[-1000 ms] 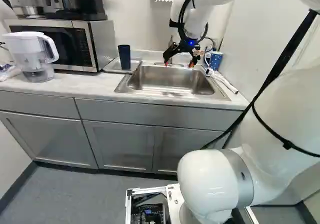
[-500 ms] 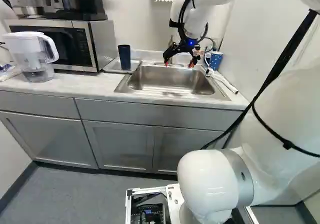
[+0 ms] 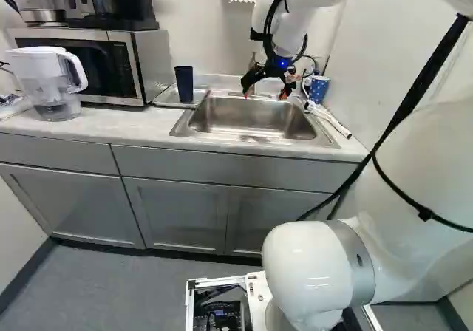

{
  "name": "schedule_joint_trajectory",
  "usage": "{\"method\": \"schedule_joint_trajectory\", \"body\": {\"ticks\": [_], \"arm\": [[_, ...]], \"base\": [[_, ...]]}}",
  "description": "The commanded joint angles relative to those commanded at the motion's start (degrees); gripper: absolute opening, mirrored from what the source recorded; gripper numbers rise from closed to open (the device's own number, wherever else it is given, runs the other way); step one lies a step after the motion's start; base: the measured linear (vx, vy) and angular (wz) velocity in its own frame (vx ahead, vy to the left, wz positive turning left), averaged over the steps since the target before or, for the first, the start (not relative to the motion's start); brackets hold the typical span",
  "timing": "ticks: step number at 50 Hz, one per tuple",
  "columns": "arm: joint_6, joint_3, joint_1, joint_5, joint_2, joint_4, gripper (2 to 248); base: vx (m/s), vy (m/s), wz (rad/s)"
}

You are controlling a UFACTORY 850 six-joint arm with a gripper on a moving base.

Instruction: Rinse the cup and place it in the tray

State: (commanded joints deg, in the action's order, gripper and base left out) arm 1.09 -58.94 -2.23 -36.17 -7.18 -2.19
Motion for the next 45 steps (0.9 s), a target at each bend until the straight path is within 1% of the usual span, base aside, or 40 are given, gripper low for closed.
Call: {"method": "schedule_joint_trajectory", "body": {"ticks": [17, 45], "arm": [[0.00, 0.00, 0.00, 0.00, 0.00, 0.00, 247], [0.00, 0.00, 0.00, 0.00, 0.00, 0.00, 247]], "base": [[-0.081, 0.014, 0.003], [-0.132, 0.043, -0.004]]}}
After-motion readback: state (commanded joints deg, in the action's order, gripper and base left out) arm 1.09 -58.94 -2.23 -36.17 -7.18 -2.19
